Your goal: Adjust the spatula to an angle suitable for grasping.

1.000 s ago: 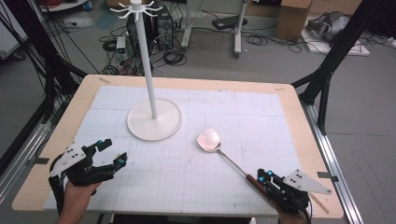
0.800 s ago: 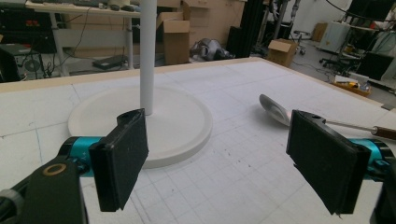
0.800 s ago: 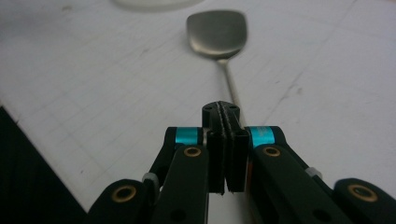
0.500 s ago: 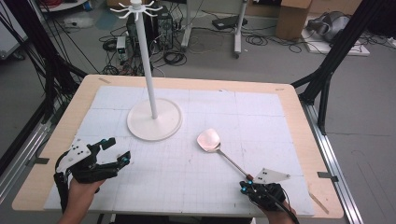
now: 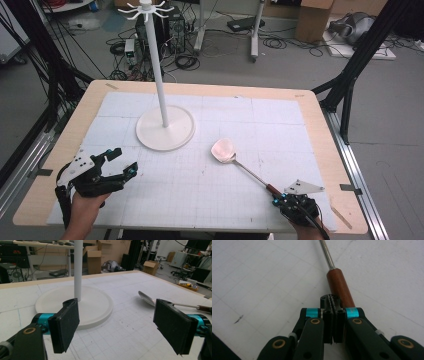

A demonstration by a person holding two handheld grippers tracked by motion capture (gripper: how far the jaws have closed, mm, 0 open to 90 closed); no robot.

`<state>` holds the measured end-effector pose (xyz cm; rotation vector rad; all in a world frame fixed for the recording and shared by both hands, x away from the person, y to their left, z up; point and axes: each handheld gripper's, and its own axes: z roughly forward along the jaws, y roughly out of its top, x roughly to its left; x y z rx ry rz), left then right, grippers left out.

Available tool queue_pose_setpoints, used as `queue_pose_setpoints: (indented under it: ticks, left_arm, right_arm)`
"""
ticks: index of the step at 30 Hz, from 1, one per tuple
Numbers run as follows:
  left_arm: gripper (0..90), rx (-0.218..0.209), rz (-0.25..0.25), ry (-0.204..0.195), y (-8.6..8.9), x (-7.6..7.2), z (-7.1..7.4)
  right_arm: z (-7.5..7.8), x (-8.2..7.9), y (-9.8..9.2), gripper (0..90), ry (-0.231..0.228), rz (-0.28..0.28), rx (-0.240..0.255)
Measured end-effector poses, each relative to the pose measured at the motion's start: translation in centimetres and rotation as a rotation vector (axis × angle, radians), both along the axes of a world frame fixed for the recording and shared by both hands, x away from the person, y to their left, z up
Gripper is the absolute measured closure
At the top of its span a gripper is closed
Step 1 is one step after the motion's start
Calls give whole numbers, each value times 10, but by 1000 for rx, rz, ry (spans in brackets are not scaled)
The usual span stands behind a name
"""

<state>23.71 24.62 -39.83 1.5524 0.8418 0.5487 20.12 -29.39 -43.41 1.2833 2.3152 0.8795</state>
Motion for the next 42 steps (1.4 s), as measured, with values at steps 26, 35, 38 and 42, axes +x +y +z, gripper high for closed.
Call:
queue_pose_setpoints:
  ticks: [26, 35, 38, 42]
  left_arm:
    - [214, 10, 0, 12, -3, 3, -2]
    - [218, 9, 2, 22, -3, 4, -3]
    - [219, 9, 4, 21, -2, 4, -3]
    - [218, 13, 4, 21, -1, 4, -3]
  right_arm:
    - [-3, 35, -23, 892, -41, -175, -48]
    - [-5, 50, -27, 892, -62, -222, -37]
    - [-6, 56, -29, 892, -66, -236, -31]
    - [-7, 63, -31, 892, -75, -252, -19]
